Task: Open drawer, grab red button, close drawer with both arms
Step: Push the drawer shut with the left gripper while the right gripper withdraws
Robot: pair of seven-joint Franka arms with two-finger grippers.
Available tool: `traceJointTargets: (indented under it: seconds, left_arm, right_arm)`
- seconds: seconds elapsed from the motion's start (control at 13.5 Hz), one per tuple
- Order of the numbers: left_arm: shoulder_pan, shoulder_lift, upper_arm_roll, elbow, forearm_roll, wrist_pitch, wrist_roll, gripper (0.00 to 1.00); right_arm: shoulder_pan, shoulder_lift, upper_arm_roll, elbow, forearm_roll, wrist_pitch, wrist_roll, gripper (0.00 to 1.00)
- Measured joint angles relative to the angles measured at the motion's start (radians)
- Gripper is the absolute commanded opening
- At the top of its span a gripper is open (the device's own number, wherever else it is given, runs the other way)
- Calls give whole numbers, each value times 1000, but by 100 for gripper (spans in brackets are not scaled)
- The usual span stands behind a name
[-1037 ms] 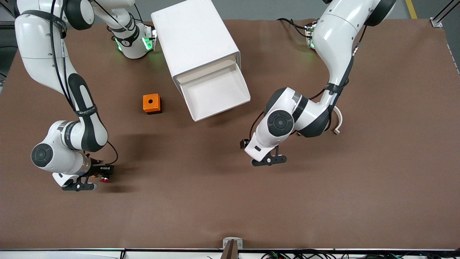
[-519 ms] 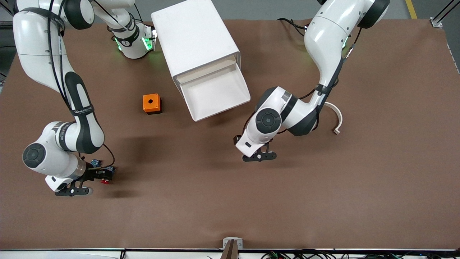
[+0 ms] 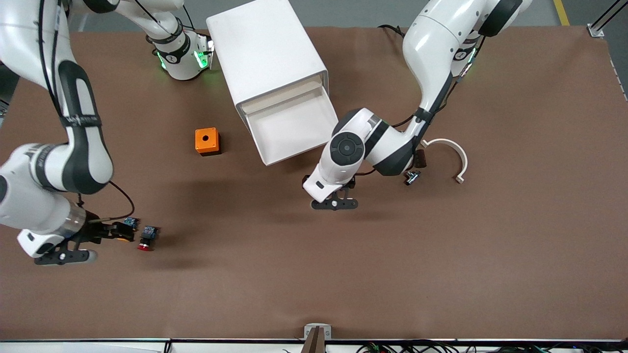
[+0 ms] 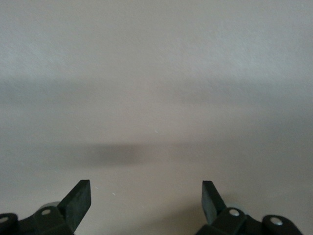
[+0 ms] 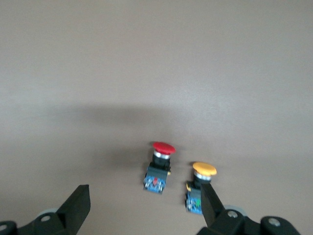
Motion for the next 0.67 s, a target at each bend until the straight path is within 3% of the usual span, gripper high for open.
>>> traceJointTargets:
  seconds: [0.3,0.67]
  left_arm:
    - [-74,0,-2,-4,-3,-12,-127,100]
    - [-133,1,-3,-11,-3,-165,-174,100]
  right_arm:
    - [0,-140,-6,-1,0,-144,-28,100]
    - [0,-292,-32,-4,1,-302,-3,100]
